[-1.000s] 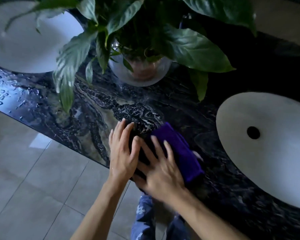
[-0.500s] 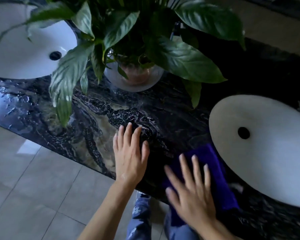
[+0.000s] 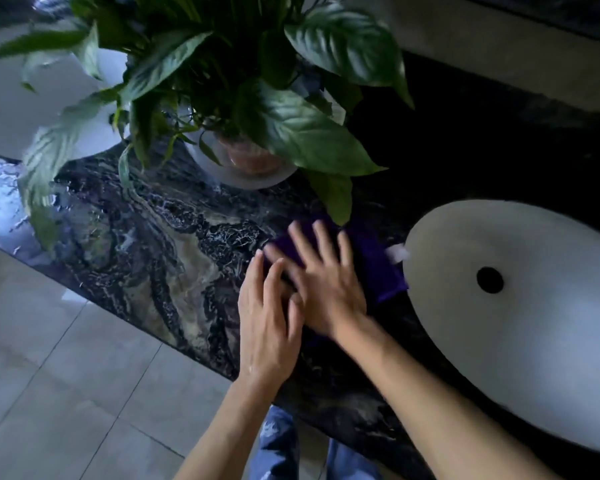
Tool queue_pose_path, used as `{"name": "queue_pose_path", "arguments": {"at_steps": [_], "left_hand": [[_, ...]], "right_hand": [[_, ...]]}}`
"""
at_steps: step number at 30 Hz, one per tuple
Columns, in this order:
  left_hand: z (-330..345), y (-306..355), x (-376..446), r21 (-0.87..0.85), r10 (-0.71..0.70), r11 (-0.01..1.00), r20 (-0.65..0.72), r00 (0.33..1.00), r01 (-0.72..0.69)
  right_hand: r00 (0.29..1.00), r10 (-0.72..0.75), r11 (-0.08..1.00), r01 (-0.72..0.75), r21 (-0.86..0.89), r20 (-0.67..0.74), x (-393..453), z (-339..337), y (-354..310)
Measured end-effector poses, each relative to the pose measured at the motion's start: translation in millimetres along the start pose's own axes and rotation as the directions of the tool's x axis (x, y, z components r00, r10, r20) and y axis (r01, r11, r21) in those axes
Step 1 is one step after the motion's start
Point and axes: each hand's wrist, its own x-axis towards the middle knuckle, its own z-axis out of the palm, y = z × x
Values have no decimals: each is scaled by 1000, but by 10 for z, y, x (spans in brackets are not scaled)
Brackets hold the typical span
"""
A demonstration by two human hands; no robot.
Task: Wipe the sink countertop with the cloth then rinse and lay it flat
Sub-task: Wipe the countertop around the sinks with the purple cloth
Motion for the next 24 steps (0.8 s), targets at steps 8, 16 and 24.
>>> {"name": "queue_pose_path", "arguments": {"at_steps": [8, 16, 24], "left_hand": [[204, 110, 95, 334, 69, 937, 117, 991, -104], [230, 128, 82, 386, 58, 917, 115, 992, -99], [261, 117, 123, 494, -20, 866, 176, 984, -71]], "right_hand": [[966, -260, 965, 260, 33, -6, 481, -144, 544], [995, -97, 995, 96, -15, -22, 208, -121, 603], [991, -134, 991, 134, 4, 18, 420, -167, 1117]]}}
